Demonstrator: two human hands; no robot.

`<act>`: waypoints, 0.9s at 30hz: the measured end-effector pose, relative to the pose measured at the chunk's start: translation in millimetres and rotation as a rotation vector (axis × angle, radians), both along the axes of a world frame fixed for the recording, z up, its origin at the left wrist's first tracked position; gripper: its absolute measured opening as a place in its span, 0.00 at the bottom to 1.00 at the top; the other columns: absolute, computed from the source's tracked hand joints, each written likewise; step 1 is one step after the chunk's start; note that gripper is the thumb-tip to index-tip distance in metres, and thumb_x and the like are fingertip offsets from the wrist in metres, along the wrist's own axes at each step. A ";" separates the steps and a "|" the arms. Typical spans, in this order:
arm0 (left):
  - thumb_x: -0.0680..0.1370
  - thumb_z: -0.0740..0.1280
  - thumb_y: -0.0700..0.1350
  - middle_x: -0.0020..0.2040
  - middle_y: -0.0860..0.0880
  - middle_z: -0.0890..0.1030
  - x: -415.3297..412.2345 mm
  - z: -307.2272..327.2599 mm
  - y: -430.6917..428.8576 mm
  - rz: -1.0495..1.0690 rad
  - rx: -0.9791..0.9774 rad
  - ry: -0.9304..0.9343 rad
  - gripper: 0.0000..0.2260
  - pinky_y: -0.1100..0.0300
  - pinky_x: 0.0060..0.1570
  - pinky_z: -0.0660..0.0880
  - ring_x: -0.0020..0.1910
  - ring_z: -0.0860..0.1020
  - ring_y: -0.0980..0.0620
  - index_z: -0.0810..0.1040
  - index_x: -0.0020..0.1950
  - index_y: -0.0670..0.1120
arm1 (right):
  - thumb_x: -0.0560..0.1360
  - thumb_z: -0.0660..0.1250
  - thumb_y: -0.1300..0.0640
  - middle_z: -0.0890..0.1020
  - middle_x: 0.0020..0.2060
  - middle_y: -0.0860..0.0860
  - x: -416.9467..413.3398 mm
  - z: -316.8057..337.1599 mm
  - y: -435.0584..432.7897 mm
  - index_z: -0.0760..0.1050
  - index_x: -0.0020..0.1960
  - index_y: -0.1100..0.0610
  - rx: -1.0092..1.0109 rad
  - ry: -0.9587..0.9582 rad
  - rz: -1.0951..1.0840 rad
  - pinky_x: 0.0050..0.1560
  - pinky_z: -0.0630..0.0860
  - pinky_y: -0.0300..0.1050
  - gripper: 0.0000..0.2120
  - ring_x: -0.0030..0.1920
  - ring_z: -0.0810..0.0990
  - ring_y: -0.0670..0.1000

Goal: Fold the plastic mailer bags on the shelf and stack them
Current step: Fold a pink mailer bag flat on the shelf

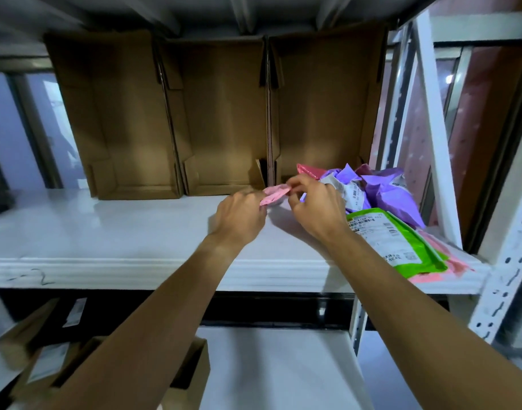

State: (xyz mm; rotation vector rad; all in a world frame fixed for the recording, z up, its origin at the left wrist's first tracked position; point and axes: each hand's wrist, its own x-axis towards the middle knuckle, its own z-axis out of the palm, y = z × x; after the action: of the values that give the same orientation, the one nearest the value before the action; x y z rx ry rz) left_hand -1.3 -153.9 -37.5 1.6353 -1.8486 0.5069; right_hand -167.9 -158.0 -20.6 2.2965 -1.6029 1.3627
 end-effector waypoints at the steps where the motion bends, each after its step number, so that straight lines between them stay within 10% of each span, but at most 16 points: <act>1: 0.82 0.62 0.48 0.48 0.46 0.83 1.3 -0.1 0.9 0.025 0.007 0.014 0.11 0.56 0.35 0.66 0.39 0.74 0.46 0.82 0.58 0.49 | 0.78 0.65 0.56 0.85 0.51 0.47 -0.5 0.7 1.8 0.75 0.65 0.48 -0.001 -0.024 0.002 0.50 0.77 0.46 0.16 0.51 0.82 0.54; 8: 0.84 0.60 0.48 0.49 0.46 0.85 4.5 5.7 16.6 -0.013 -0.013 0.196 0.13 0.57 0.39 0.66 0.41 0.74 0.46 0.82 0.62 0.50 | 0.79 0.66 0.50 0.74 0.65 0.55 -4.4 1.1 3.8 0.67 0.71 0.55 0.084 -0.055 -0.018 0.62 0.73 0.57 0.23 0.62 0.77 0.58; 14: 0.80 0.58 0.52 0.46 0.50 0.85 30.2 6.1 24.1 -0.174 -0.038 0.707 0.13 0.46 0.47 0.81 0.46 0.83 0.44 0.81 0.54 0.51 | 0.78 0.61 0.40 0.72 0.67 0.52 -0.3 -2.4 -0.8 0.74 0.66 0.50 0.123 0.058 -0.022 0.59 0.74 0.57 0.22 0.60 0.77 0.61; 27: 0.85 0.61 0.45 0.53 0.40 0.85 71.6 4.9 47.9 -0.288 0.153 1.349 0.11 0.53 0.52 0.82 0.45 0.86 0.45 0.79 0.61 0.42 | 0.77 0.67 0.49 0.82 0.44 0.48 0.9 -6.6 -6.8 0.82 0.49 0.51 0.277 0.050 0.190 0.45 0.73 0.46 0.08 0.48 0.79 0.51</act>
State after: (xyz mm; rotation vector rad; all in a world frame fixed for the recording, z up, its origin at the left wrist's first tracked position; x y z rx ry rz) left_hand 70.3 -105.9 -32.6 1.1877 -1.0040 -0.7421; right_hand -167.0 -164.8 -27.2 2.6784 -1.6916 1.1661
